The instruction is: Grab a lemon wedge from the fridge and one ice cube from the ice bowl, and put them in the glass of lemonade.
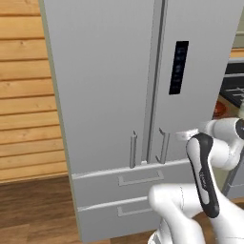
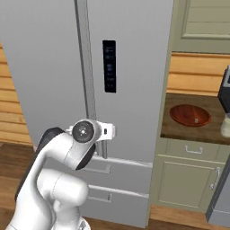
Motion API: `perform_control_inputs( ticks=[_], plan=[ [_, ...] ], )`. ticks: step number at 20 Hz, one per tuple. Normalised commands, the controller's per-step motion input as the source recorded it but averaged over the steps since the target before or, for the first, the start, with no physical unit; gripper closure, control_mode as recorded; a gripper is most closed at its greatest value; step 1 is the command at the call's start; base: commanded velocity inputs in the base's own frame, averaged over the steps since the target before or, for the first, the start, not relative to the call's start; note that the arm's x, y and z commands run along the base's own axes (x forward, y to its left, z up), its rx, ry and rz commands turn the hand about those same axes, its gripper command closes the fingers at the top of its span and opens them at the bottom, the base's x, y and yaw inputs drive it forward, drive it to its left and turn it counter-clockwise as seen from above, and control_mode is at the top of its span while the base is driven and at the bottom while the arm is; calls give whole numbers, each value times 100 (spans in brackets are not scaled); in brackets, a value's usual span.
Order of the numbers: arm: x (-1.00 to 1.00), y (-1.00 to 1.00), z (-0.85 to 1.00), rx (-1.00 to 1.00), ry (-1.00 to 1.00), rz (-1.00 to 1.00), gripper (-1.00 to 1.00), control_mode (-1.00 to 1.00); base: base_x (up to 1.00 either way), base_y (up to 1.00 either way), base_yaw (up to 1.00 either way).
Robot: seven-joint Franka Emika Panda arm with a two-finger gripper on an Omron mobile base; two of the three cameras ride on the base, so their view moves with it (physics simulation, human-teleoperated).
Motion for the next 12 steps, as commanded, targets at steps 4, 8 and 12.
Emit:
perform_control_inputs(
  ticks=[4,8,12],
  plan=[
    [-2,0,-27,0,-17,6,-100,-100,0,0,0],
    [0,0,-41,0,-4,19,-100,-100,0,0,0],
    [-2,4,-49,0,-10,24,-100,-100,0,0,0]
  ],
)
